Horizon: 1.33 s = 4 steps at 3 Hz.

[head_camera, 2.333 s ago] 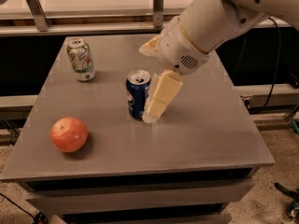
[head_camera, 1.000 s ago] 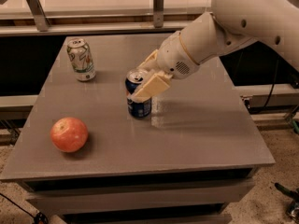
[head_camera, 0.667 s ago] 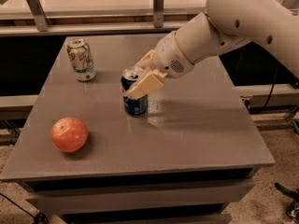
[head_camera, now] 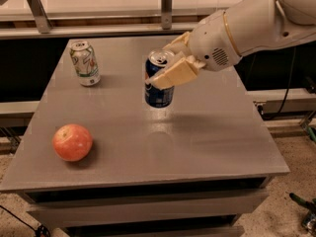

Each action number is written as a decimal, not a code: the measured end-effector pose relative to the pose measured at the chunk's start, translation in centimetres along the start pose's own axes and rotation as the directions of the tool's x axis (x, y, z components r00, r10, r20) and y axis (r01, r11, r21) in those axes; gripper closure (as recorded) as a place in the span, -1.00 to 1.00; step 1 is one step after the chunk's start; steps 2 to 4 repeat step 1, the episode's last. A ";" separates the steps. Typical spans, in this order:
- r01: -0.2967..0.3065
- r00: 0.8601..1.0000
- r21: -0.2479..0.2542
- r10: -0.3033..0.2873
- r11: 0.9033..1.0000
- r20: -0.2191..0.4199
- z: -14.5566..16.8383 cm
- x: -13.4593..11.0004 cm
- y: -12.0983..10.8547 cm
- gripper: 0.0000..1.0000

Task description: Pick pepsi can

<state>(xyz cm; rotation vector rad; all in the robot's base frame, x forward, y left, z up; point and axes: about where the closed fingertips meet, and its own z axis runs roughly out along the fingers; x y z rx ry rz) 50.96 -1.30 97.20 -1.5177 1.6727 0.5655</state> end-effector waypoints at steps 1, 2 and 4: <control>-0.002 1.000 0.023 0.002 1.000 0.003 -1.3 -0.1 0.2 1.00; -0.002 1.000 0.023 0.002 1.000 0.003 -1.3 -0.1 0.2 1.00; -0.002 1.000 0.023 0.002 1.000 0.003 -1.3 -0.1 0.2 1.00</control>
Offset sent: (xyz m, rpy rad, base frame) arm 0.0000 0.0000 0.0000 0.0000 0.0000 0.0000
